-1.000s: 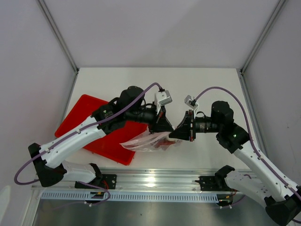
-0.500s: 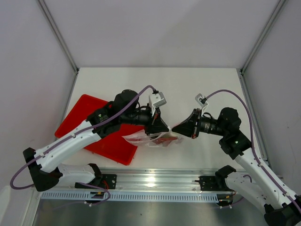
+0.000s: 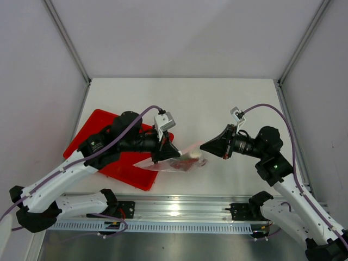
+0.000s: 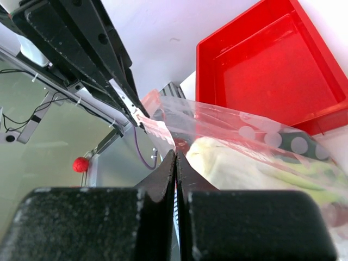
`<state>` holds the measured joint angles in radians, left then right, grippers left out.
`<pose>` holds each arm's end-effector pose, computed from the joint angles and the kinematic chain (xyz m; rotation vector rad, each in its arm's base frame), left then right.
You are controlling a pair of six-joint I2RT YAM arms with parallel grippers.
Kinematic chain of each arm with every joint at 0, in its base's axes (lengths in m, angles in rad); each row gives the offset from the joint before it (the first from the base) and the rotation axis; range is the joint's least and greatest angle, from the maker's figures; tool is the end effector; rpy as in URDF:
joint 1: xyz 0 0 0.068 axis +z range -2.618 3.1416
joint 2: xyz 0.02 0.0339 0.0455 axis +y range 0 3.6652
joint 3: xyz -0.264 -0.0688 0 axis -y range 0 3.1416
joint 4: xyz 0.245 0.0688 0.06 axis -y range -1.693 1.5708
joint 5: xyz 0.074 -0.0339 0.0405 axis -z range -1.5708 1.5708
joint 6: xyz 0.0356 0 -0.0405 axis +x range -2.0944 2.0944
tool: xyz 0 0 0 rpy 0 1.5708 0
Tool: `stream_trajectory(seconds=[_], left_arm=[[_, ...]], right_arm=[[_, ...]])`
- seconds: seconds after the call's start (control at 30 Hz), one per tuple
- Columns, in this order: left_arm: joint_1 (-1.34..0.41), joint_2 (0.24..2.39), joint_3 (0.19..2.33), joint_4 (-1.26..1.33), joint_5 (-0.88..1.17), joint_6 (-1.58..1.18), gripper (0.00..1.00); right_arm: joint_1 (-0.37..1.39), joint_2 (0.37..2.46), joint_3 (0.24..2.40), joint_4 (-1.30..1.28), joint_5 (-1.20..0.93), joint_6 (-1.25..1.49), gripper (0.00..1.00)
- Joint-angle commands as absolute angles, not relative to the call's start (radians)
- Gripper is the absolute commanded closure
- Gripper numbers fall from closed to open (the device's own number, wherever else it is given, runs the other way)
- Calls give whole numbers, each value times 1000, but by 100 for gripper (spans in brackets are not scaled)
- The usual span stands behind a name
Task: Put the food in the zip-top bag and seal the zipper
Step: Zip the zipper food storage bag at the center of the board.
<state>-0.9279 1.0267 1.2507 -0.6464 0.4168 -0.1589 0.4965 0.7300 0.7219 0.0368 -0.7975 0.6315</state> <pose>0.1120 -0.1736 0.4086 1.0603 1.8499 -1.0890 0.1352 0.1022 0.3504 -0.5894 1.6578 1.4628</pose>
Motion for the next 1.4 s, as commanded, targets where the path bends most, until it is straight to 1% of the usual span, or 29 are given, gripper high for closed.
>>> stream_trajectory(seconds=[0.0, 0.13, 0.23, 0.27, 0.33, 0.37, 0.43, 0.47, 0.5, 0.73, 1.07, 1.2, 1.23, 1.27, 1.37], left_arm=[[-922, 965, 1249, -693, 403, -175, 99], [-922, 966, 1241, -672, 422, -183, 99], [-922, 979, 1246, -652, 437, -186, 99], [-922, 985, 1249, -649, 439, -186, 99], [-922, 992, 1259, -646, 442, -184, 100], [-922, 1000, 1264, -646, 446, -184, 99], [-922, 1008, 1272, -643, 452, -183, 99], [-922, 1012, 1273, -638, 460, -184, 99], [-922, 1020, 1284, -637, 466, -184, 99], [-922, 1043, 1301, -630, 483, -187, 99], [-922, 1045, 1299, -634, 488, -189, 99], [-922, 1046, 1295, -632, 488, -189, 99], [-922, 1046, 1293, -632, 488, -190, 99], [-922, 1046, 1292, -632, 488, -190, 99], [-922, 1042, 1287, -630, 485, -190, 99]], right_arm=[[482, 721, 756, 99, -784, 640, 100], [489, 747, 761, 108, -917, 611, 100], [506, 781, 811, 1, -962, 519, 71], [512, 785, 827, -46, -968, 468, 60], [535, 805, 870, -115, -995, 427, 54], [543, 813, 883, -132, -1002, 395, 48], [570, 842, 917, -182, -1006, 365, 45], [580, 851, 926, -195, -1003, 353, 42], [587, 862, 940, -208, -994, 329, 41], [652, 933, 982, -219, -973, 285, 48], [672, 1005, 1025, -235, -963, 241, 64], [673, 1029, 1043, -267, -947, 218, 80], [673, 1029, 1043, -268, -939, 218, 87], [673, 1029, 1043, -270, -924, 215, 90], [673, 1028, 1043, -290, -896, 206, 94]])
